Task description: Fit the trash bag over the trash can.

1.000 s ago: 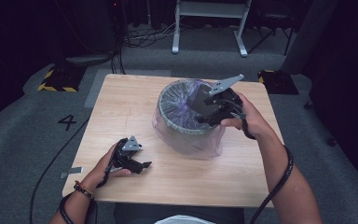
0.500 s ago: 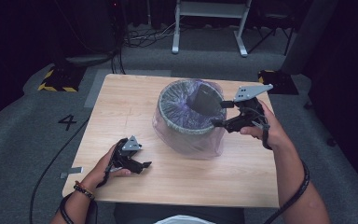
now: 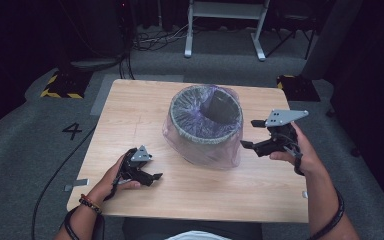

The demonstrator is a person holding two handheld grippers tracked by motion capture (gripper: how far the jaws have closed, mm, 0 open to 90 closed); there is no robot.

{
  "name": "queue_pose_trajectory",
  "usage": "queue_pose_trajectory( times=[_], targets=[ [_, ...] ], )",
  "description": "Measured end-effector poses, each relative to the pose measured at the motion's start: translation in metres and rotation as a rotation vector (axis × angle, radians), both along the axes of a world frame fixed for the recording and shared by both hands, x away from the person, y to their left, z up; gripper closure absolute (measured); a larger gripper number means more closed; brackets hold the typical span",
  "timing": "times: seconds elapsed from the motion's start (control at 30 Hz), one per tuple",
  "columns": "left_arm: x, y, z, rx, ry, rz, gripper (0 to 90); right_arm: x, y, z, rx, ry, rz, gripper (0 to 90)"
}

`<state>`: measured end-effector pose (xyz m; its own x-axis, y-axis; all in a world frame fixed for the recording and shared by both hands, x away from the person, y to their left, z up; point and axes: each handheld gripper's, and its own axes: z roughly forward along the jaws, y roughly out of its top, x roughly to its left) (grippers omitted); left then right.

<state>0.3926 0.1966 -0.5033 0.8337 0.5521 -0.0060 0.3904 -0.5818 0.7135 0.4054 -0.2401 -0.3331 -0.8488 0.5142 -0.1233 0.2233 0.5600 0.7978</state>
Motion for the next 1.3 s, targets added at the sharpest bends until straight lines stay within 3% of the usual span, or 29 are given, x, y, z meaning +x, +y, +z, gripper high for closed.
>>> queue_pose_trajectory(
  times=[0.07,0.27,0.4,0.43,0.47,0.53,0.7,0.73,0.8,0.9,0.97,1.03,1.07,1.13,1.17,1.2,1.3],
  targets=[
    [0.000,0.000,0.000,0.000,0.000,0.001,16.3,-0.003,-0.002,-0.014,-0.040,-0.002,-0.014,19.7],
    [0.000,0.000,0.000,0.000,0.000,0.001,16.3,-0.007,-0.006,-0.039,-0.073,0.021,-0.033,19.8],
    [0.000,0.000,0.000,0.000,-0.001,0.002,16.2,-0.013,-0.009,-0.064,-0.143,0.026,-0.058,19.6],
    [0.000,0.000,0.000,0.000,-0.001,0.002,16.2,-0.013,-0.009,-0.064,-0.143,0.026,-0.058,19.6],
    [0.000,0.000,0.000,0.000,-0.001,0.003,16.2,-0.015,-0.010,-0.076,-0.165,0.032,-0.070,19.6],
    [0.000,0.000,0.000,0.000,-0.001,0.004,16.2,-0.015,-0.011,-0.081,-0.183,0.028,-0.080,19.5],
    [0.000,0.000,0.000,0.001,-0.001,0.005,16.2,-0.019,-0.021,-0.118,-0.212,0.053,-0.102,19.3],
    [0.000,0.000,0.000,0.001,-0.001,0.005,16.2,-0.019,-0.021,-0.118,-0.212,0.053,-0.102,19.3],
    [0.000,0.000,0.000,0.001,-0.001,0.005,16.2,-0.021,-0.028,-0.135,-0.205,0.081,-0.117,19.1],
    [0.000,0.000,0.000,0.001,-0.001,0.005,16.2,-0.023,-0.036,-0.149,-0.198,0.096,-0.143,19.1],
    [0.000,0.000,0.000,0.001,-0.001,0.005,16.2,-0.023,-0.039,-0.153,-0.193,0.099,-0.153,19.1],
    [0.000,0.000,0.000,0.001,-0.001,0.005,16.2,-0.026,-0.050,-0.159,-0.138,0.122,-0.175,18.7],
    [0.000,0.000,0.000,0.001,-0.001,0.005,16.2,-0.026,-0.050,-0.159,-0.138,0.122,-0.175,18.7],
    [-0.001,0.000,0.000,0.000,0.000,0.005,16.2,-0.029,-0.058,-0.163,-0.093,0.137,-0.196,18.6],
    [-0.001,0.000,0.000,0.001,-0.001,0.006,16.2,-0.031,-0.062,-0.165,-0.064,0.148,-0.204,18.1],
    [-0.001,0.000,0.000,0.000,0.000,0.006,16.2,-0.034,-0.070,-0.170,-0.002,0.159,-0.226,17.1],
    [-0.001,0.000,0.000,0.001,0.000,0.008,16.1,-0.039,-0.076,-0.170,-0.005,0.156,-0.257,16.9]
  ],
)
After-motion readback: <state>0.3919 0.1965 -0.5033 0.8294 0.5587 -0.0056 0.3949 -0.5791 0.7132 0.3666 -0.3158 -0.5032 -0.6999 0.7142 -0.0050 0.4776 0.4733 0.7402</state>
